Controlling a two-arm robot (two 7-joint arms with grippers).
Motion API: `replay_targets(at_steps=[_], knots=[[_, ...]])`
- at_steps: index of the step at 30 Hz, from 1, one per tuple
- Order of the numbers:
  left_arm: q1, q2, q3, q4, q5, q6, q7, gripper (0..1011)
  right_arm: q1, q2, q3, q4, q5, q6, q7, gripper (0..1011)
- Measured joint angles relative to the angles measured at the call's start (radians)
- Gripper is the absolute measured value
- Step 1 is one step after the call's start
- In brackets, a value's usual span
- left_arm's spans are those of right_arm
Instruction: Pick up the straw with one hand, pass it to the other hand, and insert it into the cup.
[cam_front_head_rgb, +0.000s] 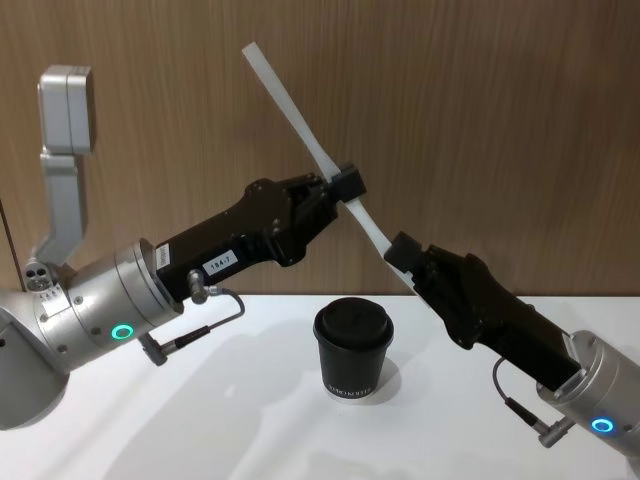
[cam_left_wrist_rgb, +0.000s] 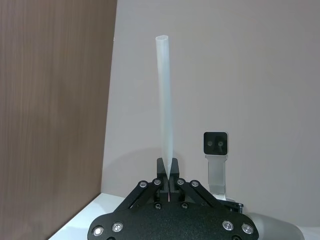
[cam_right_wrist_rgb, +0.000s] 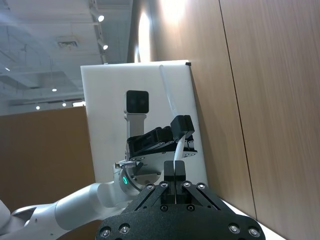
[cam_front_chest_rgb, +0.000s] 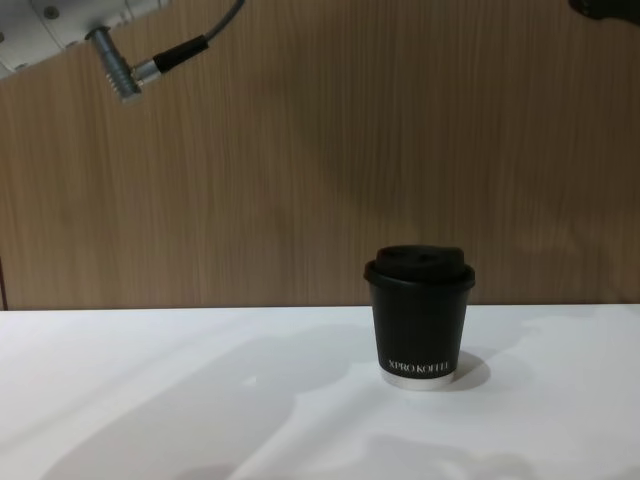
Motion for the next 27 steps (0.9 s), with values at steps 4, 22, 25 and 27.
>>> replay_targets(at_steps=[4,22,25,27], knots=[[0.000,0.000,-0.001,0.000,-0.001,-0.001,0.001,7,0.000,0.000,0.000,0.000,0.000,0.000,0.000,52],[0.000,0.000,-0.001,0.000,-0.001,-0.001,0.001,8,0.000,0.000,0.000,0.000,0.000,0.000,0.000,587],[0.000,0.001,0.000,0.000,0.000,-0.001,0.002,8,0.000,0.000,0.000,0.000,0.000,0.000,0.000,702],[0.000,0.002,0.002,-0.002,0.004,-0.003,0.008,8,0.000,0.000,0.000,0.000,0.000,0.000,0.000,757]])
